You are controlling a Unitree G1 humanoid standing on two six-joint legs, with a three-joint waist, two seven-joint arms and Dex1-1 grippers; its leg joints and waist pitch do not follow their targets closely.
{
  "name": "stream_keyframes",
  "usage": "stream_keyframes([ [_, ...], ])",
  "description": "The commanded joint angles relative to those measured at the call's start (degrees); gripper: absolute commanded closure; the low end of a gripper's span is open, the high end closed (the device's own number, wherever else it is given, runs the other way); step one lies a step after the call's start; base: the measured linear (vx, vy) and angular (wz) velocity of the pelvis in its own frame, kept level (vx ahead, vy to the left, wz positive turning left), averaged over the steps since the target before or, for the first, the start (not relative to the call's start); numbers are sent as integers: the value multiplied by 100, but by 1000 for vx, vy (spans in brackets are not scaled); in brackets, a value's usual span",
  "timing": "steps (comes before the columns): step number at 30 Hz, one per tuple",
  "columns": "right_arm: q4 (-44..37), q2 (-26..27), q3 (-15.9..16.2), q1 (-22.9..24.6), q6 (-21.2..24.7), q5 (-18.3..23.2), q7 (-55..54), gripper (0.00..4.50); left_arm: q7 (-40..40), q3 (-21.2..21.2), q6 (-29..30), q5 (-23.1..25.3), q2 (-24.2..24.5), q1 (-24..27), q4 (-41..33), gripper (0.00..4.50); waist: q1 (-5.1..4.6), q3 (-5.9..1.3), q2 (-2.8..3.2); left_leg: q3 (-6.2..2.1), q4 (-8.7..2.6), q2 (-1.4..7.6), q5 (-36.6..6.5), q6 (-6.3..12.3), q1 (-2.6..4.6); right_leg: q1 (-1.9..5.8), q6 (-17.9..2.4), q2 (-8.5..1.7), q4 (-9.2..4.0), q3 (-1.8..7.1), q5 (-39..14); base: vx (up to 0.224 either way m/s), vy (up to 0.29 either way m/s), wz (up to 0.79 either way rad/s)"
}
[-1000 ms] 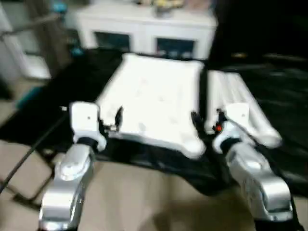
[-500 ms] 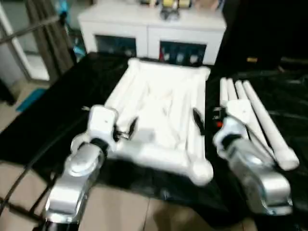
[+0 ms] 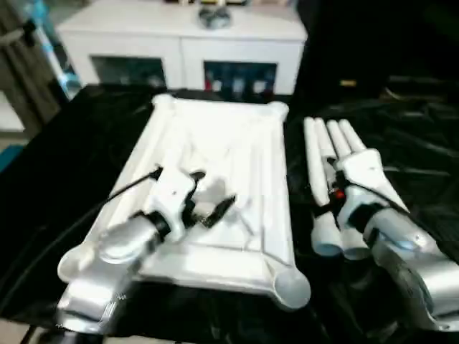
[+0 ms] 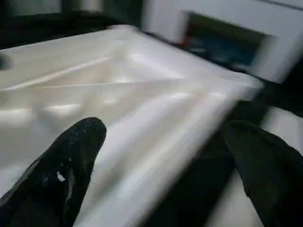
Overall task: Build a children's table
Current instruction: Move to table, then move table base
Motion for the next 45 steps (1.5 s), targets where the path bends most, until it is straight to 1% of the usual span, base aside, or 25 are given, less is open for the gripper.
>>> stream_keyframes([
  [1, -142, -184, 36, -26, 156, 136, 424, 0, -441, -212, -15, -71, 90, -75, 75, 53, -4, -244, 12, 36, -435, 335, 561, 157, 139, 326, -1148, -331, -290, 178, 1844, 0, 0, 0],
  [2, -200, -531, 136, -77, 197, 240, 927, 0, -1039, -345, -195, -157, 246, -247, 354, 67, 3, -201, -31, 120, -503, 350, -70, 123, 164, 309, -1310, -385, -371, 220, 1125, 0, 0, 0],
  [3, -217, -661, 171, -90, 205, 280, 1102, 0, -1297, -414, -256, -213, 330, -333, 471, 67, 33, -160, -25, 165, -559, 387, -636, 114, 210, 288, -1359, -406, -431, 226, 307, -61, 1, 12],
  [4, -222, -754, 195, -101, 200, 306, 1235, 0, -1507, -471, -255, -270, 393, -410, 568, 79, 27, -113, -53, 222, -620, 397, -1103, 86, 238, 272, -1345, -440, -493, 233, -469, -73, 1, 7],
  [6, -222, -754, 195, -101, 200, 306, 1235, 0, -1507, -471, -255, -270, 393, -410, 568, 89, -13, -84, -55, 245, -675, 427, -1389, -11, 228, 270, -1230, -483, -546, 240, -1193, -70, 2, 3],
  [7, -221, -1026, 282, -134, 222, 365, 1600, 0, -2108, -683, -286, -280, 556, -728, 984, 105, -11, -89, -50, 242, -687, 425, -1362, -13, 229, 265, -1137, -500, -571, 253, -1350, -51, 7, -4],
  [8, -219, -1040, 288, -137, 222, 364, 1620, 0, -2130, -693, -291, -271, 564, -746, 1007, 105, -8, -97, -47, 245, -693, 424, -1363, -15, 244, 252, -1084, -487, -580, 255, -1395, -51, 7, -4],
  [11, -203, -1357, 394, -192, 237, 392, 2092, 0, -2618, -955, -386, -20, 700, -1197, 1554, 126, -14, -121, -54, 258, -670, 422, -1149, 28, 218, 254, -1120, -489, -550, 267, -1013, 0, 0, 0],
  [12, -197, -1435, 414, -211, 247, 416, 2188, 0, -2672, -1035, -513, 123, 702, -1337, 1762, 139, -2, -134, -21, 259, -654, 424, -1065, 50, 221, 251, -1169, -501, -541, 271, -893, 0, 0, 0],
  [13, -192, -1486, 427, -222, 254, 432, 2246, 0, -2698, -1088, -608, 224, 702, -1430, 1903, 148, -7, -147, -49, 265, -641, 422, -929, 82, 196, 273, -1206, -497, -535, 272, -693, 0, 0, 0],
  [14, -182, -1541, 438, -240, 258, 437, 2335, 0, -2743, -1148, -732, 321, 692, -1551, 2129, 158, 5, -155, -5, 260, -631, 421, -865, 98, 191, 275, -1234, -503, -524, 270, -582, 0, 0, 0],
  [15, -201, -1667, 458, -234, 286, 452, 2506, 0, -2974, -1308, -858, 456, 717, -1746, 2470, 164, 6, -176, 13, 260, -614, 427, -715, 110, 187, 283, -1307, -509, -494, 265, -284, 0, 0, 0],
  [16, -215, -1723, 463, -219, 299, 461, 2571, 0, -3114, -1407, -865, 529, 762, -1821, 2584, 164, 9, -185, 8, 267, -608, 425, -647, 143, 191, 290, -1349, -492, -485, 259, -98, 0, 0, 0],
  [17, -219, -1734, 463, -214, 303, 462, 2585, 0, -3148, -1427, -863, 546, 772, -1835, 2605, 184, 11, -188, -5, 268, -607, 426, -606, 167, 192, 293, -1378, -492, -482, 258, -1, 0, 0, 0],
  [18, -228, -1756, 462, -203, 310, 463, 2613, 0, -3219, -1476, -866, 592, 796, -1869, 2661, 195, 6, -209, -16, 267, -594, 428, -438, 210, 159, 327, -1444, -507, -447, 254, 288, 0, 0, 0],
  [21, -242, -1772, 452, -179, 317, 464, 2633, 0, -3283, -1557, -915, 703, 830, -1926, 2795, 219, 6, -222, 2, 272, -578, 448, -331, 285, 164, 318, -1596, -514, -418, 238, 619, 0, 0, 0],
  [22, -257, -1794, 457, -166, 319, 482, 2645, 0, -3288, -1601, -965, 737, 825, -1981, 2933, 228, 10, -224, 5, 276, -577, 454, -335, 309, 171, 314, -1650, -514, -417, 233, 650, 0, 0, 0],
  [23, -286, -1804, 466, -154, 338, 493, 2656, 0, -3320, -1647, -1069, 798, 818, -2041, 3109, 228, 26, -222, 146, 260, -572, 450, -372, 287, 183, 296, -1670, -514, -409, 230, 631, 0, 0, 0],
  [24, -306, -1809, 472, -148, 352, 499, 2666, 0, -3347, -1673, -1144, 836, 809, -2082, 3228, 236, 10, -207, 59, 280, -582, 449, -514, 275, 186, 307, -1681, -499, -449, 233, 526, 0, 0, 0],
  [25, -332, -1809, 475, -134, 362, 501, 2662, 0, -3347, -1695, -1151, 871, 806, -2106, 3317, 261, 20, -204, 99, 277, -590, 454, -570, 252, 185, 316, -1696, -513, -444, 237, 458, 0, 0, 0],
  [27, -347, -1805, 470, -123, 369, 496, 2671, 0, -3348, -1689, -1241, 917, 773, -2143, 3449, 268, 20, -201, 82, 280, -597, 460, -607, 241, 186, 318, -1701, -518, -458, 237, 328, 0, 0, 0],
  [31, -381, -1821, 466, -73, 355, 473, 2702, 0, -3411, -1623, -1191, 868, 673, -2215, 3621, 295, 33, -191, 86, 293, -605, 476, -655, 184, 189, 310, -1723, -529, -463, 241, 219, 0, 0, 0],
  [32, -381, -1825, 475, -67, 349, 466, 2723, 0, -3411, -1624, -1219, 897, 660, -2236, 3666, 306, 29, -190, 69, 295, -608, 476, -651, 186, 187, 312, -1718, -527, -464, 242, 215, 0, 0, 0],
  [40, -354, -1849, 546, -88, 312, 425, 2835, 0, -3323, -1618, -1474, 1033, 548, -2383, 3913, 358, 44, -171, 77, 302, -624, 489, -803, 153, 205, 286, -1652, -539, -502, 252, -138, 0, 0, 0],
  [45, -371, -1854, 576, -58, 286, 385, 2837, 0, -3341, -1607, -1526, 1019, 533, -2391, 3858, 395, 42, -177, 83, 295, -633, 495, -716, 136, 189, 290, -1637, -536, -485, 245, 22, 0, 0, 0],
])
